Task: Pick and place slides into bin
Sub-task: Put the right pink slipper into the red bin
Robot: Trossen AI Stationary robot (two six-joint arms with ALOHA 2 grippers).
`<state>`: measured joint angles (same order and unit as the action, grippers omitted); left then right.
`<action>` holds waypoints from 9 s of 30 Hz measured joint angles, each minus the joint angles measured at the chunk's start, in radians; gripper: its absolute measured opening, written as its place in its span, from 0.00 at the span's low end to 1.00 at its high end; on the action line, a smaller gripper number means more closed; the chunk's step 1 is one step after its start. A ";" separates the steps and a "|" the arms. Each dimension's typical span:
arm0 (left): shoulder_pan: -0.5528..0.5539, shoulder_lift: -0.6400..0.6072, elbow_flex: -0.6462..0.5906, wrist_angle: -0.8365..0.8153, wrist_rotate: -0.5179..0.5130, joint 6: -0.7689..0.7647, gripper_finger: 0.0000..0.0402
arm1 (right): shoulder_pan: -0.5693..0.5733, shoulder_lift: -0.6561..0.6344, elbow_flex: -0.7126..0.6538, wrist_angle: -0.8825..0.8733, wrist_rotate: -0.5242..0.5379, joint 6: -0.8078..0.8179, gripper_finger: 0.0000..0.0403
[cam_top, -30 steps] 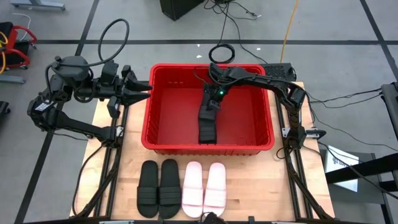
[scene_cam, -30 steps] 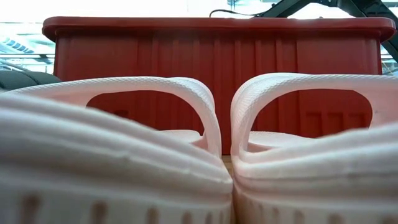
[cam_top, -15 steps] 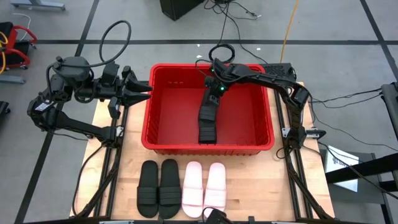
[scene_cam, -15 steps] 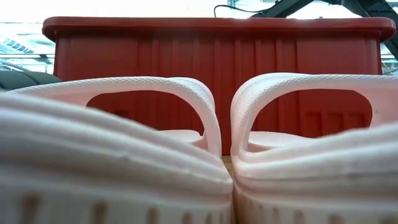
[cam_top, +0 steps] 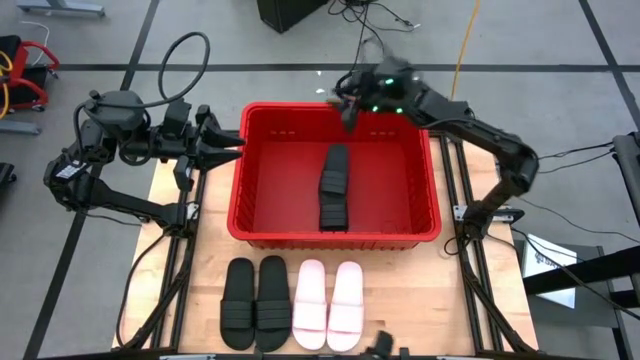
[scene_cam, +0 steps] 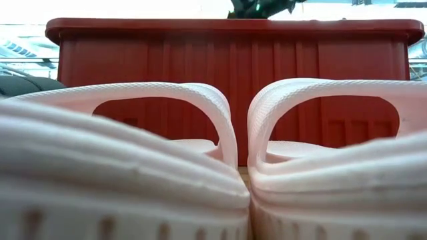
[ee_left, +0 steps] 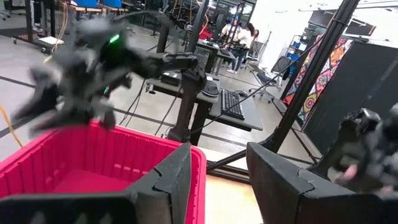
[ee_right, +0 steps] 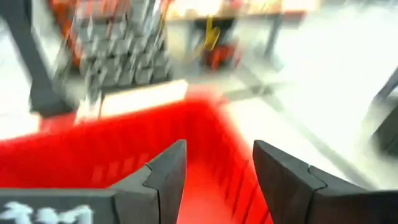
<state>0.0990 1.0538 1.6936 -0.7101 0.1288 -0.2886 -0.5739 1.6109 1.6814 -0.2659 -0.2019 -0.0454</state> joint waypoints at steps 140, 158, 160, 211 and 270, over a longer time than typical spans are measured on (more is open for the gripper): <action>-0.434 0.056 0.000 0.100 -0.120 0.104 0.38 | 0.955 0.252 -0.262 -0.285 -0.142 0.533 0.41; -0.434 0.056 0.000 0.100 -0.120 0.111 0.38 | 0.982 0.252 -0.490 0.092 -0.312 0.701 0.38; -0.434 0.056 0.000 0.100 -0.120 0.111 0.38 | 0.981 0.252 -0.504 0.126 -0.325 0.717 0.34; -0.434 0.057 0.000 0.062 -0.122 0.136 0.38 | 0.889 0.152 -0.611 1.059 -0.690 1.243 0.02; -0.207 -0.080 0.000 0.219 -0.584 0.204 0.38 | -0.101 -0.027 0.267 -0.125 -0.106 0.035 0.02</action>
<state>-0.1080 0.9737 1.6939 -0.4912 -0.4557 -0.0848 -0.6747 1.5835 1.9485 -0.3909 -0.3076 -0.0106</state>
